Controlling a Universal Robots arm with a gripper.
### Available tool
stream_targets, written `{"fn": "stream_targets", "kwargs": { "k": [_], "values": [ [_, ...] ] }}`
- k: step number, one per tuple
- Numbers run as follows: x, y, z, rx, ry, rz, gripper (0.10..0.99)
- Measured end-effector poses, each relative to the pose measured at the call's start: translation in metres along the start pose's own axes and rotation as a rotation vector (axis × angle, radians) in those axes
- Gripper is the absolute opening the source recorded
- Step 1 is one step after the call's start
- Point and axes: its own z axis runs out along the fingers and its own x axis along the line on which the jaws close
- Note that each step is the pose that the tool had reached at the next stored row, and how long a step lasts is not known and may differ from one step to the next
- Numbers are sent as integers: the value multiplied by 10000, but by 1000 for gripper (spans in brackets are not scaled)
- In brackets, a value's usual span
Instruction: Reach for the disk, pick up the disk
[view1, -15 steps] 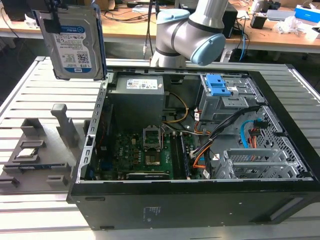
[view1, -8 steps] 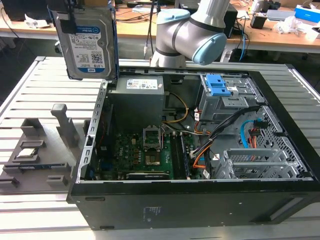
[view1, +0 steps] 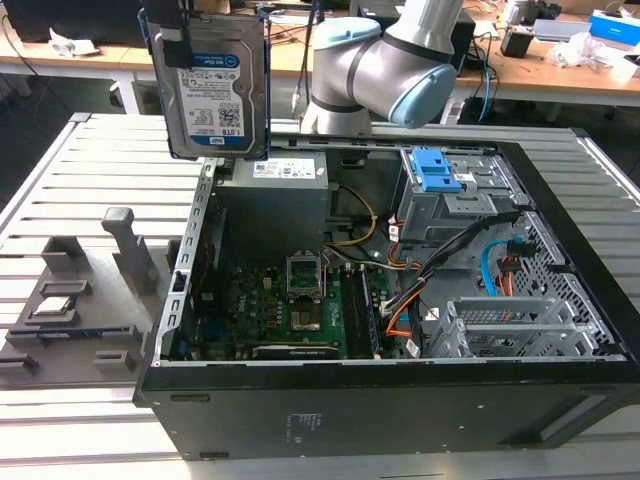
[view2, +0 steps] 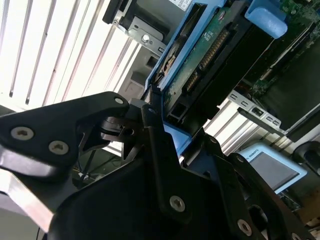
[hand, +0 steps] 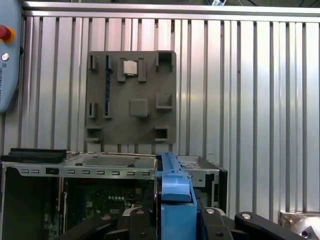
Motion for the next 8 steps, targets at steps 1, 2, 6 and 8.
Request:
{"fn": "stream_targets", "kwargs": {
  "k": [1,2,6,8],
  "values": [
    [-1,-32,-2,-1,1,1,369],
    [-1,-59,-3,0,0,2,369],
    [-3,-235,-13,0,1,2,369],
    [-5,-355,-20,0,0,0,369]
  ]
}}
